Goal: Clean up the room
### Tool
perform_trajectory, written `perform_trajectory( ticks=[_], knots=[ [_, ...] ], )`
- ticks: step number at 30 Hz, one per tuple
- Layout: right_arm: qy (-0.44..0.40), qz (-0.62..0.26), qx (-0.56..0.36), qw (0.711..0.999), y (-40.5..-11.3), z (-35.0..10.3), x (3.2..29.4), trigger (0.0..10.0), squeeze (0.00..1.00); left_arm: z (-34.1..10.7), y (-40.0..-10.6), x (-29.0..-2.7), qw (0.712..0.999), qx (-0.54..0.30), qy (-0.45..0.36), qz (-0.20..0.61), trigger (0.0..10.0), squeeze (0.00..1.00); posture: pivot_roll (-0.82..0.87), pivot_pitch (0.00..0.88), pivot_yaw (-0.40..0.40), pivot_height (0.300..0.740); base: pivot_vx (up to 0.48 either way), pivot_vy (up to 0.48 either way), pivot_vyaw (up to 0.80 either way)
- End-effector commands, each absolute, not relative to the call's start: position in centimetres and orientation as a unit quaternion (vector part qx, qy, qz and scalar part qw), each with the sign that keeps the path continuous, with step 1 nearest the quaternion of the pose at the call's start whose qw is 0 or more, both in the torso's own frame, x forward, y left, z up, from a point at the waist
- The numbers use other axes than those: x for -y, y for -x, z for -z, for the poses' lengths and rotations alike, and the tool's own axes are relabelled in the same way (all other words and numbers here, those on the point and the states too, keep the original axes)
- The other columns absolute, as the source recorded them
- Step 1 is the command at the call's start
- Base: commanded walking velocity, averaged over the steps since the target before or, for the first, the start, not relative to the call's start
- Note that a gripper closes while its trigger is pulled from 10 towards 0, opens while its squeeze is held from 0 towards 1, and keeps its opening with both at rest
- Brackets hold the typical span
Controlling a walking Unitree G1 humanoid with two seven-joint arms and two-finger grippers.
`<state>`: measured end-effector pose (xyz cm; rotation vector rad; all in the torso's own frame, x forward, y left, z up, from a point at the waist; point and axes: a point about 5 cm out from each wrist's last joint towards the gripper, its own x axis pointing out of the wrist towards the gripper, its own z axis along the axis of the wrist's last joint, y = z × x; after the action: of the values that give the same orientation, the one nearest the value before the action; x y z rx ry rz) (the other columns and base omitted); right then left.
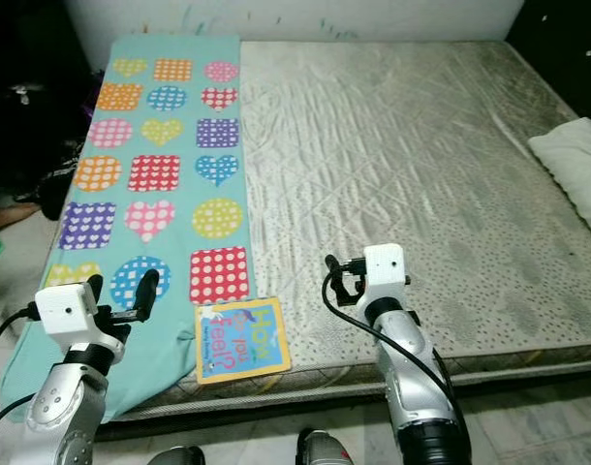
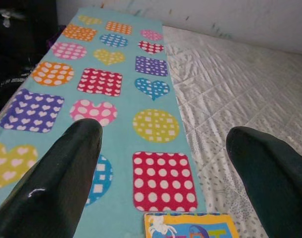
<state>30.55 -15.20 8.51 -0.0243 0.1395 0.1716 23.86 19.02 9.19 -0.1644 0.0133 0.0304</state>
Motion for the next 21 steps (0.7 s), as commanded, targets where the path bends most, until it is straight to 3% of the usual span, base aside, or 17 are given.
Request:
perform_trajectory(
  ticks=[1, 5, 9, 21],
  knots=[
    [0.011, -0.082, -0.073, 0.994, -30.3, -8.3, 15.4, 10.0, 0.00, -8.5, -23.5, -19.3, 0.996, -0.029, 0.081, -0.025, 10.0, 0.00, -0.09, 0.181, -0.040, 0.740, 0.000, 0.000, 0.00],
    [0.010, -0.082, -0.074, 0.994, -30.3, -8.3, 15.4, 10.0, 0.00, -8.2, -23.4, -19.2, 0.995, -0.043, 0.089, -0.025, 10.0, 0.00, -0.09, 0.183, -0.040, 0.740, 0.000, 0.000, 0.00],
    [0.011, -0.083, -0.075, 0.994, -30.2, -8.3, 15.4, 10.0, 0.00, -7.8, -23.2, -19.4, 0.993, -0.058, 0.101, -0.035, 10.0, 0.00, -0.09, 0.188, -0.039, 0.740, 0.000, 0.000, -0.62],
    [0.010, -0.078, -0.081, 0.994, -29.9, -8.5, 16.4, 10.0, 0.00, -6.8, -22.3, -20.1, 0.990, -0.100, 0.096, -0.038, 10.0, 0.00, -0.10, 0.205, -0.036, 0.740, 0.000, 0.000, 0.00]
  ],
)
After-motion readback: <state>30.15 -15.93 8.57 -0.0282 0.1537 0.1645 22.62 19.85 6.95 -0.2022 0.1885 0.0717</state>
